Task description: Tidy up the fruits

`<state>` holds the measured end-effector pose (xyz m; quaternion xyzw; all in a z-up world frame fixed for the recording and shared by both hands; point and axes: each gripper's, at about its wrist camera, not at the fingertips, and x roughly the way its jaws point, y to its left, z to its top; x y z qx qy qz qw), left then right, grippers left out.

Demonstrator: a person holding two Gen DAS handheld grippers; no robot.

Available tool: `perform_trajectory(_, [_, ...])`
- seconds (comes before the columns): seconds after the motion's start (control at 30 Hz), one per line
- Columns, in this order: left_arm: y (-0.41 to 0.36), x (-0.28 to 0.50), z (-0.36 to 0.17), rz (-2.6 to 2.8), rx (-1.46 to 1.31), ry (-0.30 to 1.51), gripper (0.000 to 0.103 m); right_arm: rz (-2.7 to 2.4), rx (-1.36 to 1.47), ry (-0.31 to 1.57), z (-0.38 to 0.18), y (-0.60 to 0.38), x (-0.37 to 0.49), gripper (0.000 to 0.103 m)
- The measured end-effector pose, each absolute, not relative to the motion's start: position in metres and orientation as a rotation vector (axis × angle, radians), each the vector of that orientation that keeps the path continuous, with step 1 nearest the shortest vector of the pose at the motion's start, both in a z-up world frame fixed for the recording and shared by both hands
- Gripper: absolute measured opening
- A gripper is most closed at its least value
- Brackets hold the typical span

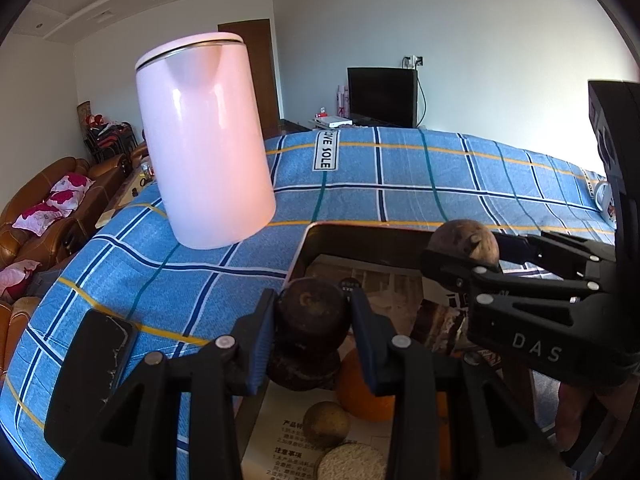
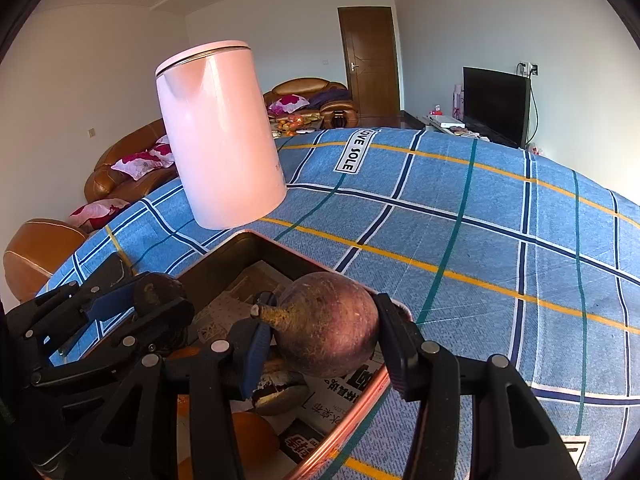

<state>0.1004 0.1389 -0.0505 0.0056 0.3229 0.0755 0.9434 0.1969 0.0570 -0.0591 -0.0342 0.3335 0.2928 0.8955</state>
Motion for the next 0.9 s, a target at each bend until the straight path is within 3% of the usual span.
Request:
perform_trajectory(0.67, [0.134, 0.098, -0.053, 0.142, 0.033, 0.665, 0.041, 0.624, -0.065, 0.668, -0.058, 0.058, 0.191, 0.057])
perform_trajectory(0.8, [0.131, 0.092, -0.048, 0.153, 0.042, 0.631, 0.067, 0.631, -0.050, 0.635, -0.052, 0.053, 0.183, 0.071])
perform_trajectory(0.9, [0.128, 0.086, -0.044, 0.158, 0.056, 0.609, 0.074, 0.622, -0.046, 0.602, -0.045, 0.049, 0.176, 0.072])
